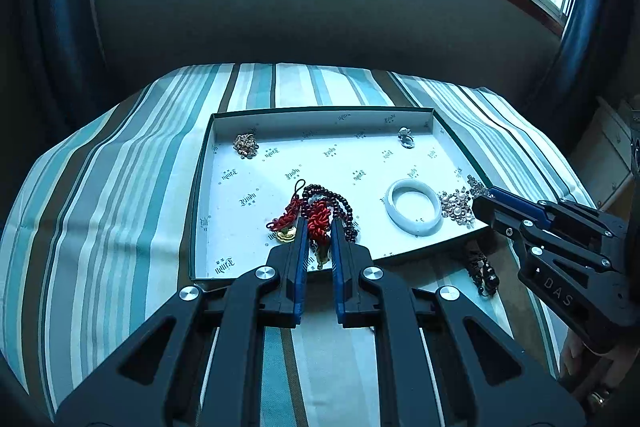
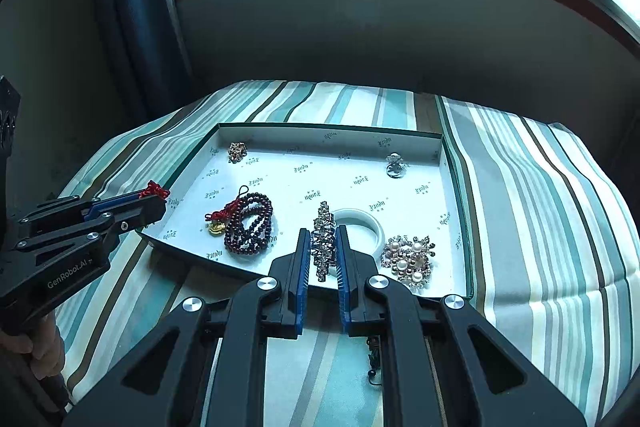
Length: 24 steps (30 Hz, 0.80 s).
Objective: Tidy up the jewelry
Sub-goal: 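Carry the charm and brooch into the box and open both tools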
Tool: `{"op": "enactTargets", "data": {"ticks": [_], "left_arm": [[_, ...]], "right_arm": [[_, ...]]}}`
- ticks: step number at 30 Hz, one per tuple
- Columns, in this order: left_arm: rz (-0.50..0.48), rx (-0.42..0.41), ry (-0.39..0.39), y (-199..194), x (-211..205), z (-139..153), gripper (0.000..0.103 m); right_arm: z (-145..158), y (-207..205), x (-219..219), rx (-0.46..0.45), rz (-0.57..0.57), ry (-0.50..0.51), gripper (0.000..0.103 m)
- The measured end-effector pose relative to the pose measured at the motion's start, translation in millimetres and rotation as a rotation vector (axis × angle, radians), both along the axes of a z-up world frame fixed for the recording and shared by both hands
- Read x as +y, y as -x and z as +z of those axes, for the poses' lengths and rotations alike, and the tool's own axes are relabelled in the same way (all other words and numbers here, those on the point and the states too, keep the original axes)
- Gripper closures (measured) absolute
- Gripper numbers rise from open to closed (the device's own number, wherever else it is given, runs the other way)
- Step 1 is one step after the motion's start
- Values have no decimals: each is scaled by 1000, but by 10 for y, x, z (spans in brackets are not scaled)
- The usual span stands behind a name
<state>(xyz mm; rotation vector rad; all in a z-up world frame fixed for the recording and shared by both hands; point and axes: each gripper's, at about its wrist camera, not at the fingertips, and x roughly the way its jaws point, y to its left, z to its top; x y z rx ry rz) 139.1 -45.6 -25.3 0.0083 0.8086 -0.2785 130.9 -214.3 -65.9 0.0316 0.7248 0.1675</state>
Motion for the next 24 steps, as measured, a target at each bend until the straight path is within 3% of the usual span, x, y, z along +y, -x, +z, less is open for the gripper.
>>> {"op": "enactTargets", "data": {"ticks": [12, 24], "left_arm": [[3, -20, -45, -870, -235, -13, 92], [64, 128, -97, -1720, -309, -533, 92]], "right_arm": [[-12, -878, 72, 8, 3, 8, 90], [-372, -1678, 85, 149, 7, 3, 90]]}}
